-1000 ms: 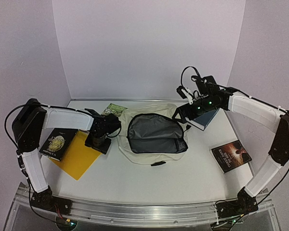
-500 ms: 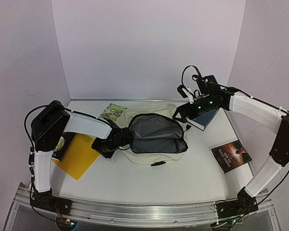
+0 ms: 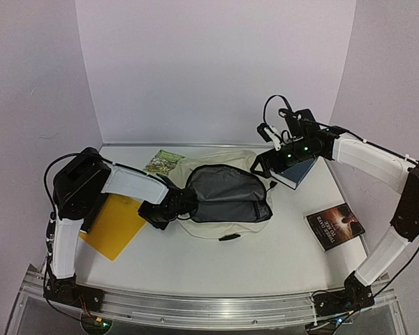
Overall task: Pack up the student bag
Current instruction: Pick up the files from the center of the board.
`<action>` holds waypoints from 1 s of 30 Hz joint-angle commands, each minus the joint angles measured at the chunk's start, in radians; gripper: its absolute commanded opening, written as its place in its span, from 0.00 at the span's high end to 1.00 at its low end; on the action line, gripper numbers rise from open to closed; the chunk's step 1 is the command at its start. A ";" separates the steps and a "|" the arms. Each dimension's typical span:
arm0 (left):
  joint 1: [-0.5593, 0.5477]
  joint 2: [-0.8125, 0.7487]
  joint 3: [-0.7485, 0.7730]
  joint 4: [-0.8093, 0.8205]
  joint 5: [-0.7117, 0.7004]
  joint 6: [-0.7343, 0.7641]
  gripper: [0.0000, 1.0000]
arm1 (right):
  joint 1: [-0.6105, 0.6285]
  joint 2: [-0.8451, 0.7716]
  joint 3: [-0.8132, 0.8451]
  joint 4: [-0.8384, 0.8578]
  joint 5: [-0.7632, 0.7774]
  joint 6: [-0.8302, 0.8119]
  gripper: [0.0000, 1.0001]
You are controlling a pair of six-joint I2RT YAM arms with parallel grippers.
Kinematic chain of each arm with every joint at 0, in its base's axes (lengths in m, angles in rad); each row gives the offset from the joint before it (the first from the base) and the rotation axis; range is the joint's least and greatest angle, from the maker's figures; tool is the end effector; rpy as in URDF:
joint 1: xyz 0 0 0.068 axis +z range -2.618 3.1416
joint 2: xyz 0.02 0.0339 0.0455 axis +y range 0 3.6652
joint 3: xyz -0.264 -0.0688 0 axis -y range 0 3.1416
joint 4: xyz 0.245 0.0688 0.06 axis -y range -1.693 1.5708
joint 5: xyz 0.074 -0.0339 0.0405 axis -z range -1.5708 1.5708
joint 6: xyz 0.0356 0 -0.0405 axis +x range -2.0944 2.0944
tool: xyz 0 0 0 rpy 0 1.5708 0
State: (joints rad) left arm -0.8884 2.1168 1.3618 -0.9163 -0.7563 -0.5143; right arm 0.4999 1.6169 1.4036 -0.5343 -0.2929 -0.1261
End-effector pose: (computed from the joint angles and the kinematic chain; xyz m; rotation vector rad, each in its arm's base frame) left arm 0.2502 -0.2691 0.1155 0.5328 2.5366 0.8706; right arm 0.3142 0.1833 0.3105 -0.8612 2.1732 0.5273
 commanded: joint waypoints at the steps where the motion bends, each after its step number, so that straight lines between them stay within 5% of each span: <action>1: -0.001 0.033 0.049 -0.022 -0.084 -0.008 0.66 | 0.000 -0.028 -0.002 0.019 0.014 0.006 0.03; 30: -0.004 0.016 0.071 -0.061 -0.129 -0.033 0.73 | 0.000 -0.007 0.004 0.019 0.000 0.012 0.03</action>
State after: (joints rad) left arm -0.8965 2.1612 1.3949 -0.9440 -0.8410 -0.5261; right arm 0.4999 1.6169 1.4038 -0.5343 -0.2939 -0.1253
